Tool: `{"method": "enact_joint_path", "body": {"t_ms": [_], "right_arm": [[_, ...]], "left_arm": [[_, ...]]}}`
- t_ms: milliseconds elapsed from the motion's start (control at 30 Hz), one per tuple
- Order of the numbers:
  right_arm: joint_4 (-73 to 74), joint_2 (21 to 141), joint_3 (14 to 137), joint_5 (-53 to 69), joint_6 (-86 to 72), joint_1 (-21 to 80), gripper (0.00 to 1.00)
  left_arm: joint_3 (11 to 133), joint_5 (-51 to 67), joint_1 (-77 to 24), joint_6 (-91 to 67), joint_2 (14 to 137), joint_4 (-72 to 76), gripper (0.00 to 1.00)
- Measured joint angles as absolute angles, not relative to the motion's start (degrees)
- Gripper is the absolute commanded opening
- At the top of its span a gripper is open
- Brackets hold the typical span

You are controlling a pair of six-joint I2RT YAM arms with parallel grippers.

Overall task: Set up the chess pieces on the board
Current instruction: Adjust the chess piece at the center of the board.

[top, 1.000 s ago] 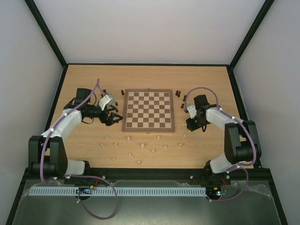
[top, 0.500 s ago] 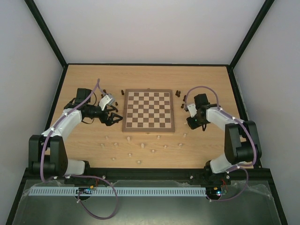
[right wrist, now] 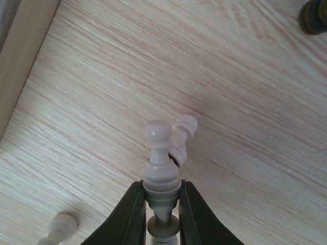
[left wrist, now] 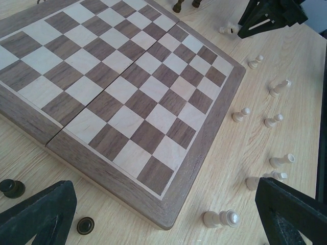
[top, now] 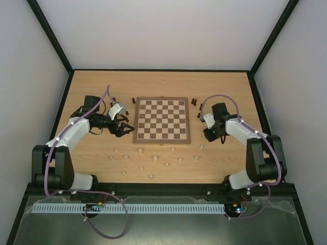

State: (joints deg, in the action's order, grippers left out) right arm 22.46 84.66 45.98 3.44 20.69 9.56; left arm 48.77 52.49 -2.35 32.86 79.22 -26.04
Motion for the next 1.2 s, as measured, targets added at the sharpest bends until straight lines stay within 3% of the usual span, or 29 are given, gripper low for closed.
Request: {"method": "enact_joint_path", "body": {"t_ms": [433,667,833,1033,1133,1200], "right_arm": [[30.44,80.01,54.65,13.93,24.18,9.74,0.11],[37.01,81.52,61.52,22.26,27.55,9.74,0.12],[36.97,81.87,58.94,20.91,27.83,9.8,0.16],[34.81,85.91,54.15,17.02,26.33,9.8,0.34],[32.53,89.03,53.15,14.35,25.12,9.8,0.58],[30.87,90.67,52.45,12.36,24.32,9.8,0.66]], "left_arm": [[52.9,56.03,-2.35,37.21,81.56,-33.12,0.99],[61.76,61.1,-2.35,47.75,89.65,-46.37,0.99],[63.9,63.51,-1.63,56.69,94.0,-55.61,0.99],[63.88,64.51,-0.34,60.05,94.0,-58.96,0.99],[63.75,64.51,-0.3,59.94,93.54,-58.74,0.99],[63.26,64.47,-0.3,59.24,92.84,-57.71,0.99]]}}
